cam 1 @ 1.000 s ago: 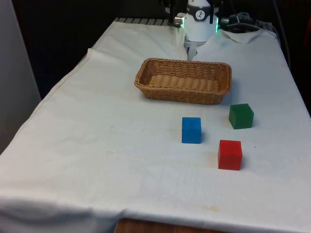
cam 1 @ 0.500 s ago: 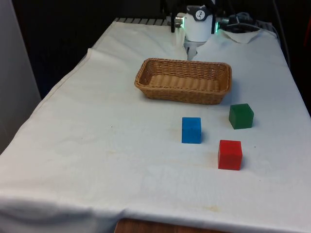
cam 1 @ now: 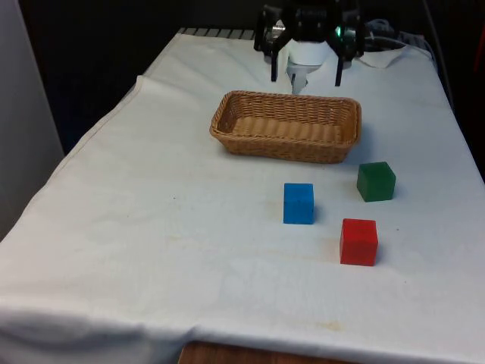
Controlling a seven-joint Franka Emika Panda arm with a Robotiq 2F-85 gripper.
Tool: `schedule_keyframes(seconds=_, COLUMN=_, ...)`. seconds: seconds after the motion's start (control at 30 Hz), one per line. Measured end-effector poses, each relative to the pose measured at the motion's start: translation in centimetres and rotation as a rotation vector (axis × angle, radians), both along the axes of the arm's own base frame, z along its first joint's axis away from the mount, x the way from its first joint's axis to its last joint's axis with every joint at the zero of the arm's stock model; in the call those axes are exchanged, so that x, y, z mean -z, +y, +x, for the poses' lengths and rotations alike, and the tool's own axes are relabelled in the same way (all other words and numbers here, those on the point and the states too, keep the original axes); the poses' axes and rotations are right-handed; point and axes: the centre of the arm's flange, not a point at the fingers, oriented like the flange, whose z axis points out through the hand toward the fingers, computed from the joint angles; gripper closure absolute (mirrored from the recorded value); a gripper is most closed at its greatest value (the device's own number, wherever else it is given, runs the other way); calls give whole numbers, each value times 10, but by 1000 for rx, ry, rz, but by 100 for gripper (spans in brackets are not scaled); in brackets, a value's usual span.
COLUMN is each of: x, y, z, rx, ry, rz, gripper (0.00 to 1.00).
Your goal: Pick up exactly two blocks and place them into the basket.
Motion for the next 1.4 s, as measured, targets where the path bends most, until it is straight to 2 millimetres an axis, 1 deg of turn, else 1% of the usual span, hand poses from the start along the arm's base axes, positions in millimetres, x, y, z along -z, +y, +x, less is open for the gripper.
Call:
schedule_keyframes(seconds=0.27, x=16, y=-7, z=1, rx=9, ry=16, rz=10, gripper=0)
schedule_keyframes(seconds=0.3, x=23, y=-6, z=3, rx=7, ry=7, rz=7, gripper=0)
schedule_keyframes(seconds=0.37, x=31, y=-5, z=6, rx=4, ry=-5, rz=1, gripper=0)
schedule_keyframes(seconds=0.47, x=40, y=-3, z=14, rx=-6, ry=-22, rz=-12, gripper=0)
schedule_keyframes(seconds=0.6, x=47, y=-1, z=21, rx=-15, ry=-27, rz=-21, gripper=0)
schedule_keyframes(seconds=0.73, x=60, y=1, z=28, rx=-31, ry=-37, rz=-36, gripper=0)
schedule_keyframes(seconds=0.77, x=67, y=2, z=31, rx=-42, ry=-41, rz=-43, gripper=0)
schedule_keyframes(seconds=0.83, x=67, y=2, z=31, rx=-42, ry=-41, rz=-43, gripper=0)
schedule_keyframes(seconds=1.07, x=88, y=4, z=40, rx=-82, ry=-61, rz=-67, gripper=0)
schedule_keyframes(seconds=1.17, x=92, y=5, z=42, rx=-93, ry=-67, rz=-70, gripper=0)
schedule_keyframes(seconds=1.3, x=104, y=7, z=43, rx=-114, ry=-72, rz=-77, gripper=0)
schedule_keyframes(seconds=1.4, x=117, y=8, z=44, rx=-135, ry=-75, rz=-78, gripper=0)
